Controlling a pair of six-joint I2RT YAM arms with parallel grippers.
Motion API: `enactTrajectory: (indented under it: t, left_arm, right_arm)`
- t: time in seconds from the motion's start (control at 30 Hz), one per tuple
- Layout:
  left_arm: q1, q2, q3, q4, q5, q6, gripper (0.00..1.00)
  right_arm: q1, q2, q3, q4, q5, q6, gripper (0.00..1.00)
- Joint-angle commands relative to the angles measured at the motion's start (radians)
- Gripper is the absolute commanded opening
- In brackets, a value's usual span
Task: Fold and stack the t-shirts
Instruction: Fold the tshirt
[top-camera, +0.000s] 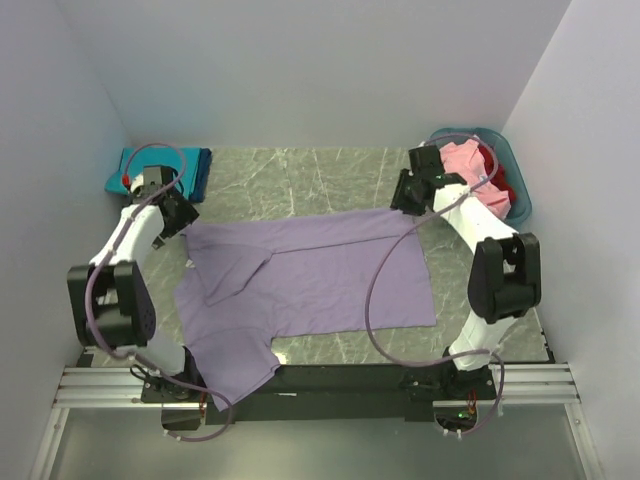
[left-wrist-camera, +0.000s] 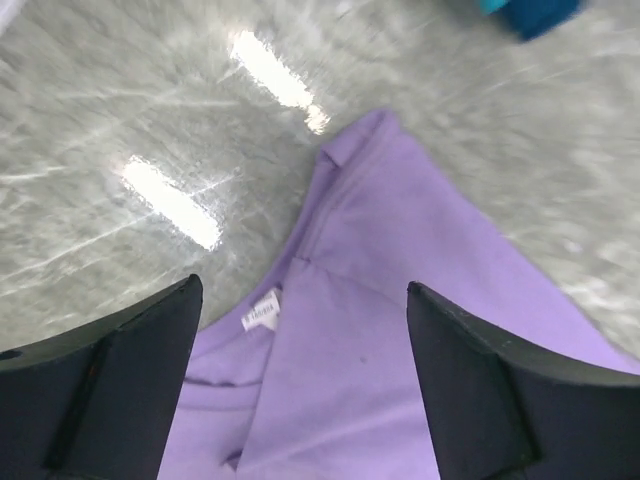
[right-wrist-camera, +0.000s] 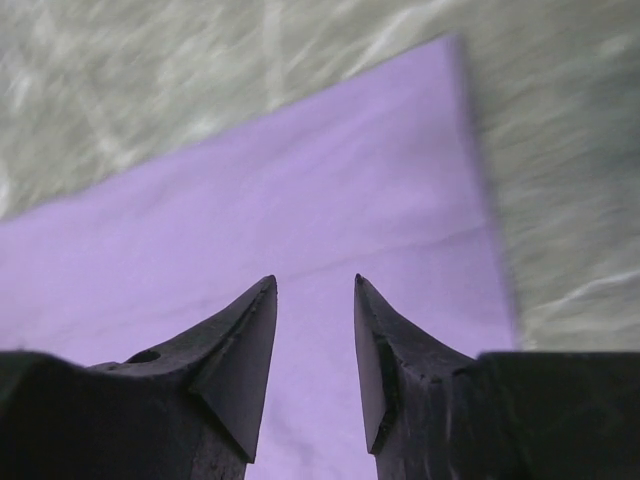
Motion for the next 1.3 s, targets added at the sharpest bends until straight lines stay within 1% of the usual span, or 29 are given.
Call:
enactTrajectory:
  t: [0.0,0.07,0.1,0.17,0.2,0.23,0.27,0.3,0.33,0.37,0.4,0.5,0.57,0.6,0.63,0.73,0.9,1.13,1.27]
  left_arm:
    - [-0.056,-0.131,-0.030,-0.026,-0.038,-0.001,0.90]
    - [-0.102,-0.209,-0.085,-0.039,-0.052,-0.011,0.90]
    - [-0.179,-0.235,-0.105,-0.040,-0.069,-0.014,0.91]
    - [-0.258,-0.298,-0.159,-0.051,-0.087,-0.030,0.91]
    - [-0.337,-0.315,-0.173,-0.056,-0.098,-0.035,0.89]
    - [-0.378,-0.340,-0.191,-0.063,-0.107,-0.044,0.88]
    - [-0.419,-0.351,-0.199,-0.078,-0.118,-0.047,0.87]
    - [-0.503,-0.357,-0.205,-0.083,-0.125,-0.049,0.83]
    - [-0.540,-0.366,-0.212,-0.086,-0.139,-0.050,0.81]
    - [-0.577,-0.368,-0.216,-0.091,-0.148,-0.055,0.76]
    - [-0.643,-0.366,-0.219,-0.092,-0.158,-0.054,0.74]
    - [-0.737,-0.317,-0.206,-0.099,-0.198,-0.040,0.68]
    - [-0.766,-0.251,-0.197,-0.097,-0.210,-0.024,0.65]
    - [-0.781,-0.225,-0.193,-0.102,-0.211,-0.023,0.60]
    - [-0.786,-0.172,-0.184,-0.100,-0.210,-0.027,0.58]
    - [-0.791,-0.083,-0.167,-0.080,-0.187,-0.020,0.50]
    - [-0.789,0.013,-0.125,-0.071,-0.193,-0.003,0.35]
    - [-0.789,0.093,-0.085,-0.056,-0.202,0.034,0.25]
    - [-0.788,0.139,-0.073,-0.063,-0.208,0.042,0.23]
  right_arm:
    - [0.081,-0.092,-0.085,0.074,-0.073,0.048,0.45]
    - [0.121,-0.142,-0.147,0.113,-0.094,0.054,0.45]
    - [0.159,-0.159,-0.167,0.130,-0.129,0.063,0.45]
    - [0.196,-0.192,-0.217,0.167,-0.166,0.071,0.46]
    - [0.235,-0.202,-0.227,0.172,-0.182,0.077,0.45]
    - [0.252,-0.218,-0.250,0.178,-0.182,0.080,0.45]
    - [0.270,-0.227,-0.263,0.189,-0.185,0.081,0.45]
    - [0.281,-0.235,-0.276,0.196,-0.188,0.089,0.45]
    - [0.298,-0.250,-0.305,0.202,-0.199,0.094,0.45]
    - [0.302,-0.258,-0.322,0.225,-0.208,0.098,0.45]
    - [0.304,-0.265,-0.342,0.236,-0.219,0.107,0.45]
    - [0.306,-0.298,-0.402,0.258,-0.225,0.112,0.45]
    - [0.304,-0.319,-0.431,0.255,-0.216,0.107,0.45]
    - [0.302,-0.325,-0.439,0.253,-0.213,0.103,0.45]
    - [0.304,-0.337,-0.450,0.252,-0.210,0.101,0.45]
    - [0.306,-0.362,-0.474,0.253,-0.199,0.098,0.45]
    - [0.304,-0.379,-0.497,0.250,-0.199,0.097,0.44]
    - [0.304,-0.376,-0.511,0.250,-0.190,0.100,0.44]
    - [0.302,-0.368,-0.504,0.242,-0.186,0.097,0.44]
